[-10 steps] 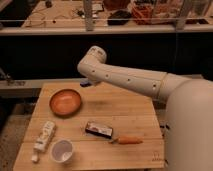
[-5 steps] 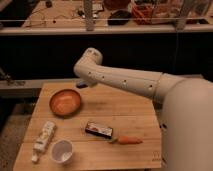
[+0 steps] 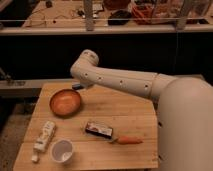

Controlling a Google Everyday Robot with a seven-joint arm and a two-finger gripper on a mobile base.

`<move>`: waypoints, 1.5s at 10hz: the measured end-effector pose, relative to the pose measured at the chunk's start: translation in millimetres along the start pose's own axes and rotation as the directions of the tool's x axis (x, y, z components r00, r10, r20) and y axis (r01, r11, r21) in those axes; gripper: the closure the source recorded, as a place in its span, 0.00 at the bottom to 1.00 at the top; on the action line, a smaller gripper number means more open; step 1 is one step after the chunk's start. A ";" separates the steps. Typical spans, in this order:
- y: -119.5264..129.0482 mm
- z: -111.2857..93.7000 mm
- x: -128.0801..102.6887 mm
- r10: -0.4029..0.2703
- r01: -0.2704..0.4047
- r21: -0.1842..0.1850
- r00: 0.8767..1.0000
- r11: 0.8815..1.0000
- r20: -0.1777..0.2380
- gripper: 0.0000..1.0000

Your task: Place the white sponge in the ceramic bowl

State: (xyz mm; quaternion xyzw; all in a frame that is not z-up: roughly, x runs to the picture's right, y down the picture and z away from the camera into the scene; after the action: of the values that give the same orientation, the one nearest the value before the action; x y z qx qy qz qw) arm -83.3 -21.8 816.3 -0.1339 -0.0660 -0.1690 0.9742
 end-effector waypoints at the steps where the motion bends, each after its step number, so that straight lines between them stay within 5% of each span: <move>1: 0.1 2.4 -3.3 -0.002 0.002 -0.001 1.000 1.000 0.009 1.00; 15: -8.7 26.7 -53.4 -0.060 0.062 -0.018 0.995 0.998 0.083 1.00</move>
State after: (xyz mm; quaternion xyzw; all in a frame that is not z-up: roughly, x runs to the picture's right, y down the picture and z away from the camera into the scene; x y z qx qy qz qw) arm -138.4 -5.4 834.6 -0.1487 -0.1086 -0.1937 0.9636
